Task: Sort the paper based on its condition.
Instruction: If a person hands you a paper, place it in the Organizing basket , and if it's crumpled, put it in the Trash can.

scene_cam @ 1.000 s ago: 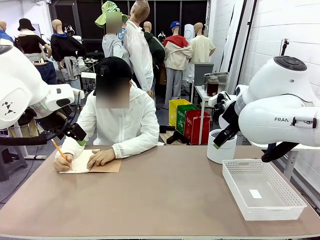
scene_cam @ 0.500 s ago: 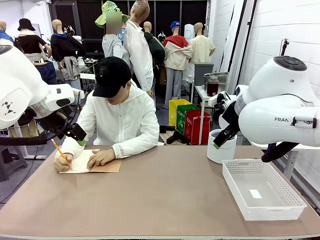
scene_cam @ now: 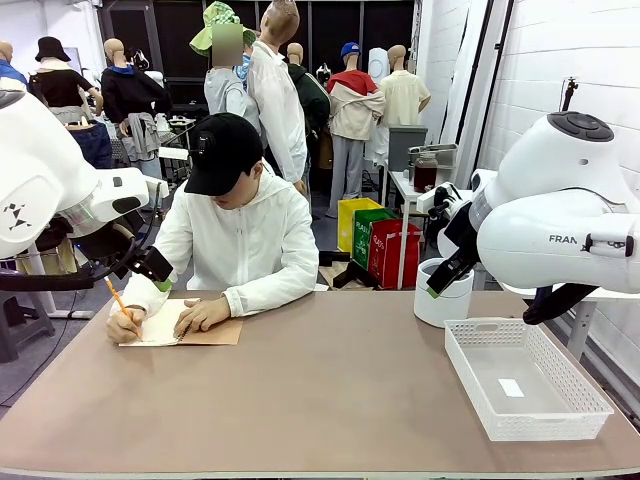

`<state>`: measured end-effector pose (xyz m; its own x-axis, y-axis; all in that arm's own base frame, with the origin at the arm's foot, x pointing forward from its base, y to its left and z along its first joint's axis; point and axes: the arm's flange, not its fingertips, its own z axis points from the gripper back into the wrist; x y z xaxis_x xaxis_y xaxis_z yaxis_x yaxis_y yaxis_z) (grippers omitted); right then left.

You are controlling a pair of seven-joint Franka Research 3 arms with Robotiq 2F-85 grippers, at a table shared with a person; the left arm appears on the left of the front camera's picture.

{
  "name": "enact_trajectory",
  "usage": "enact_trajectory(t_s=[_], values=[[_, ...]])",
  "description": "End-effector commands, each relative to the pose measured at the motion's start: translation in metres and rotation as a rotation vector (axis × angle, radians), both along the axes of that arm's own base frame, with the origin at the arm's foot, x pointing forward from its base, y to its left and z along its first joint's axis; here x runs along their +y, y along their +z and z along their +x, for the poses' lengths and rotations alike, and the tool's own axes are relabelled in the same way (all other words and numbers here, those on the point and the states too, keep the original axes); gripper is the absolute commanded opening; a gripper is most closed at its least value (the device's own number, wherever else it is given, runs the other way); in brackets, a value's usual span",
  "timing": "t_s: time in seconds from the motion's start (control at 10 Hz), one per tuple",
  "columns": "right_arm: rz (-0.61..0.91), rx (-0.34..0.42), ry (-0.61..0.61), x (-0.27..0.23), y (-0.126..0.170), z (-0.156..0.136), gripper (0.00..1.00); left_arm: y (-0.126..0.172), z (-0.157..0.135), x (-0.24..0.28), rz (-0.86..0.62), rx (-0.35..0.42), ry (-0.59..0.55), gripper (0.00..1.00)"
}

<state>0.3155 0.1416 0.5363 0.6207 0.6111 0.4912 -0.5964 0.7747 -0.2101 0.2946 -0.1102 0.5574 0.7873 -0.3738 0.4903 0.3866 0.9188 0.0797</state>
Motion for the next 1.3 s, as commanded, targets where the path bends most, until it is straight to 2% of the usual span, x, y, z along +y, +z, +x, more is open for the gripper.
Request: enact_trajectory(t_s=[0.0, 1.2], values=[[-0.001, 0.0, 0.0, -0.0001, 0.0, 0.0001, 1.0, 0.0005, -0.0004, -0.0002, -0.001, -0.001, -0.001, 1.0], [-0.001, 0.0, 0.0, -0.0001, 0.0, 0.0001, 1.0, 0.0005, -0.0004, -0.0002, -0.001, -0.001, -0.001, 1.0]])
